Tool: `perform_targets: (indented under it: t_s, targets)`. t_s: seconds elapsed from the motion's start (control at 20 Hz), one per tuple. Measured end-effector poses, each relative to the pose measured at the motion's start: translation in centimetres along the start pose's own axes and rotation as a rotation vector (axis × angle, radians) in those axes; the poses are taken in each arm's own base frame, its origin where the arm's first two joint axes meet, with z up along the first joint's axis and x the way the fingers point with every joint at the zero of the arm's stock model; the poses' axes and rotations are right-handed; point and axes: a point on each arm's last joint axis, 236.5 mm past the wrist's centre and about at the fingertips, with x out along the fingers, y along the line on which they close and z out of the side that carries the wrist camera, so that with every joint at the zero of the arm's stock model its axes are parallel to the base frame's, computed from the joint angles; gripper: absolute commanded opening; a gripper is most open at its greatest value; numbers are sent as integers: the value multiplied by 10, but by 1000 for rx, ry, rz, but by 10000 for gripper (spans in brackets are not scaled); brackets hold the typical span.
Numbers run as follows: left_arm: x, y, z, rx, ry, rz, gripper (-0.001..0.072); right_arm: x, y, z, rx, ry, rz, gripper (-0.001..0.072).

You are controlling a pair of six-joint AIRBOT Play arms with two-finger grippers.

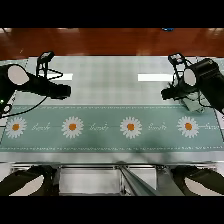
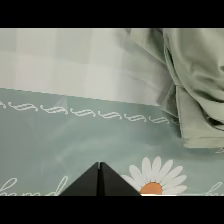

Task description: Fold the shirts.

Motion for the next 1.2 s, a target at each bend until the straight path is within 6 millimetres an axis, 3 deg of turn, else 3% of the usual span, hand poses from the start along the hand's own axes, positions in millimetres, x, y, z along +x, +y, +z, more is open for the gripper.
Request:
perform_targets:
  t_s: [0.7, 0.85, 1.05, 1.1, 1.2]
  targets:
    - [0, 0, 0, 0, 0, 0, 20, 0, 0, 5, -12, -19, -2, 23]
    - [0, 0, 9, 0, -38, 2, 21, -3, 1, 36, -43, -154, 2, 23]
    - [2, 4, 49, -2, -199, 11, 37, -18, 12, 91, -62, -396, 38, 23]
    - [1, 7, 61, 5, -245, 17, 96, -25, 15, 105, -61, -464, 52, 23]
    - [-3, 17, 83, 12, -339, 37, 454, -44, 24, 132, -46, -602, 97, 25]
